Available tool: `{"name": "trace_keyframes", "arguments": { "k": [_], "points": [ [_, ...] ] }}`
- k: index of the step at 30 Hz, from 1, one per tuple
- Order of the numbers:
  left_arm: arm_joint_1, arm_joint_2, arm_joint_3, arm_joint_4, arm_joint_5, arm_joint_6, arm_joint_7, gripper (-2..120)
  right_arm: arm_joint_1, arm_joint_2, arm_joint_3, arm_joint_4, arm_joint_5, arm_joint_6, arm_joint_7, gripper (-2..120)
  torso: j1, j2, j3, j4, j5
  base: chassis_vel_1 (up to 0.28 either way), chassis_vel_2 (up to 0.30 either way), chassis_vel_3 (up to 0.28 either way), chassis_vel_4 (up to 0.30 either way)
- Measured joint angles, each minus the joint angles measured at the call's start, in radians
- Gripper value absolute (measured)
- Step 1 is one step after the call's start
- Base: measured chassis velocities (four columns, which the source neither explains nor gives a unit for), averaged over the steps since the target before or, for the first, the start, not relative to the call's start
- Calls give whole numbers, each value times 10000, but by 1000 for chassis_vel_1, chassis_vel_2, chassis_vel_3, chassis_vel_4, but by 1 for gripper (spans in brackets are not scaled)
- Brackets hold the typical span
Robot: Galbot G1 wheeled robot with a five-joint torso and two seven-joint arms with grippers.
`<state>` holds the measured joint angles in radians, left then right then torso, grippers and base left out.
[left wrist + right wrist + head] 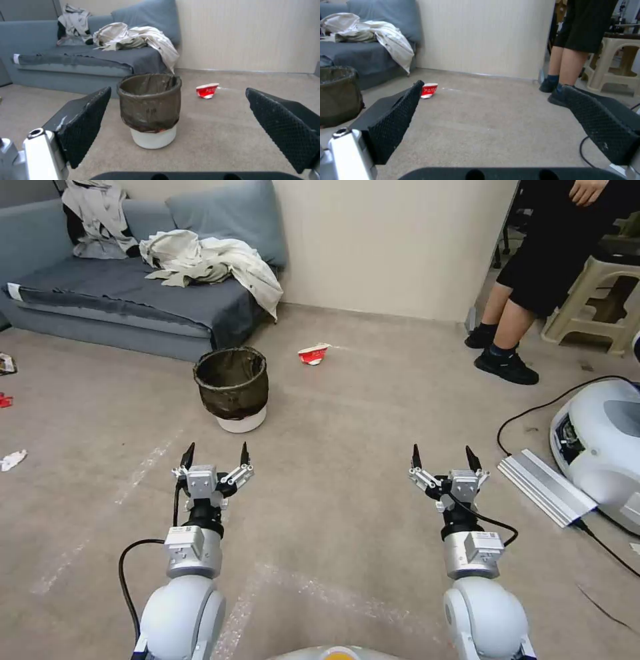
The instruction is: Pick up the trash can from the floor.
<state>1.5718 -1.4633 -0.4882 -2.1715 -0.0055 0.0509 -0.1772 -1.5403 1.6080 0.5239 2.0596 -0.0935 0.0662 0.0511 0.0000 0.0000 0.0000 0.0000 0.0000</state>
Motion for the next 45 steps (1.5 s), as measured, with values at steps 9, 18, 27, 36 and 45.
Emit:
{"name": "trace_keyframes", "arguments": {
  "k": [9, 18, 27, 36, 45],
  "points": [
    [29, -31, 36, -52, 39, 79, 52, 100, -36, 0, 11, 0, 6, 16, 20, 100, 0, 0, 0, 0, 0, 0, 0, 0, 0],
    [64, -32, 58, -121, 66, 93, 106, 100, -43, 0, 13, -25, 10, 59, 30, 100, 0, 0, 0, 0, 0, 19, 27, 23, 19],
    [57, -48, 58, -120, 114, 78, 134, 100, -41, 0, 11, -32, 28, 75, 41, 100, 0, 0, 0, 2, 0, 78, 66, 79, 65],
    [89, -88, 66, -3, 246, -345, 90, 100, -68, 0, 11, -27, 45, 81, 28, 100, 0, 0, 0, -2, -1, 16, 14, 14, 17],
    [103, -78, 54, -66, 241, -334, 68, 100, -100, 0, 9, -4, 44, 80, 8, 100, 0, 0, 0, 0, 0, 0, 0, 0, 0]
  ]
}}
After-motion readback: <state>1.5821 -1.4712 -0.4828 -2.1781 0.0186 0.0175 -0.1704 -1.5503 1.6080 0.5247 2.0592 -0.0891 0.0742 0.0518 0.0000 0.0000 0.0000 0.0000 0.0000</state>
